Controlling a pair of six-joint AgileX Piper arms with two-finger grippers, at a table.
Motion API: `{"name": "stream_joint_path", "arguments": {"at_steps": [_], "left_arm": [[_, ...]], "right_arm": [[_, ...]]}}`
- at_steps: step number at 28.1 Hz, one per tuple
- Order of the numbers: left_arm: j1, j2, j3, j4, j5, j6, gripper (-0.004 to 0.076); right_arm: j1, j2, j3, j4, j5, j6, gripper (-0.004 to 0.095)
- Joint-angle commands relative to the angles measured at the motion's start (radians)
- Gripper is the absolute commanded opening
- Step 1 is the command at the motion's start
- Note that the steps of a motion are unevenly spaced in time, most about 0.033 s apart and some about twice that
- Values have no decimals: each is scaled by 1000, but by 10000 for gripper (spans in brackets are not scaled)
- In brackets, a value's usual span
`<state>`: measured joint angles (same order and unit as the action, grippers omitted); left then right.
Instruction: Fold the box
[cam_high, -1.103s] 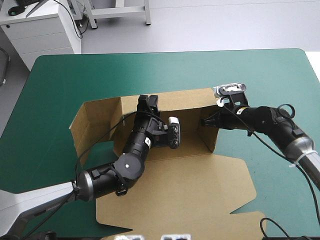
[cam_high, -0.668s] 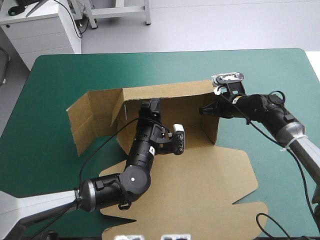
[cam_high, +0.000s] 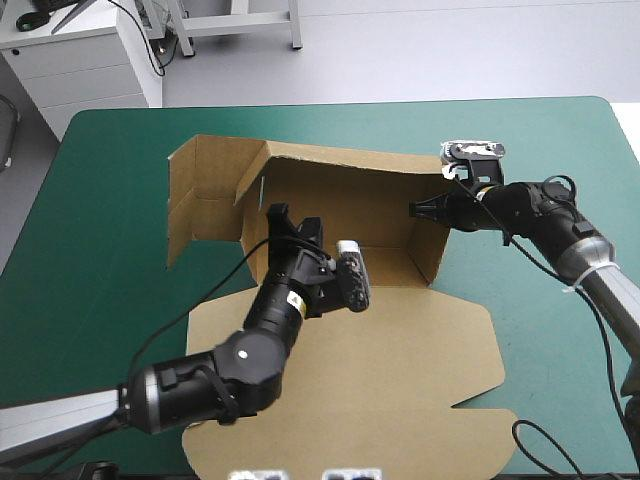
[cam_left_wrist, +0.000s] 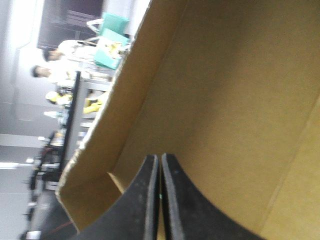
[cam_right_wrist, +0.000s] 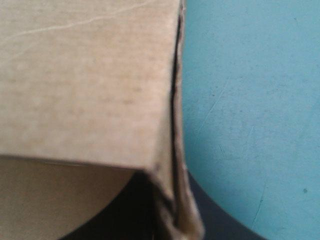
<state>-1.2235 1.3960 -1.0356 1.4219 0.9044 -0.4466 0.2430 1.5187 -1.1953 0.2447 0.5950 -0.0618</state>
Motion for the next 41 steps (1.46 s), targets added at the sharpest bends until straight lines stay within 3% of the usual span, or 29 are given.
{"name": "stream_joint_path", "arguments": {"at_steps": [1, 3, 8, 14, 20, 25, 32, 39, 41], "left_arm": [[110, -146, -79, -237, -134, 150, -2], [225, -249, -84, -458, -186, 277, -1], [514, -428, -84, -990, -142, 700, -1], [894, -513, -45, -1277, -132, 887, 15], [1250, -505, 52, -1759, -261, 1093, 17], [1500, -439, 83, -2109, -284, 1153, 17], [1532, -340, 83, -2161, -300, 1174, 17], [1532, -322, 83, -2161, -348, 1174, 16], [1532, -322, 83, -2161, -354, 1174, 16]], "right_arm": [[-11, -18, -17, -57, 51, -7, -14], [-11, -18, -17, -59, 64, -7, -14], [-11, -18, -17, -68, 79, -7, -14], [-11, -18, -17, -68, 102, -7, -14], [-11, -18, -17, -62, 109, -7, -14], [-14, -18, -17, -64, 114, -3, -14], [-14, -18, -25, -60, 220, 5, -14], [-14, -18, -150, -104, 518, 13, -14], [-14, -18, -217, -143, 658, 32, -14]]}}
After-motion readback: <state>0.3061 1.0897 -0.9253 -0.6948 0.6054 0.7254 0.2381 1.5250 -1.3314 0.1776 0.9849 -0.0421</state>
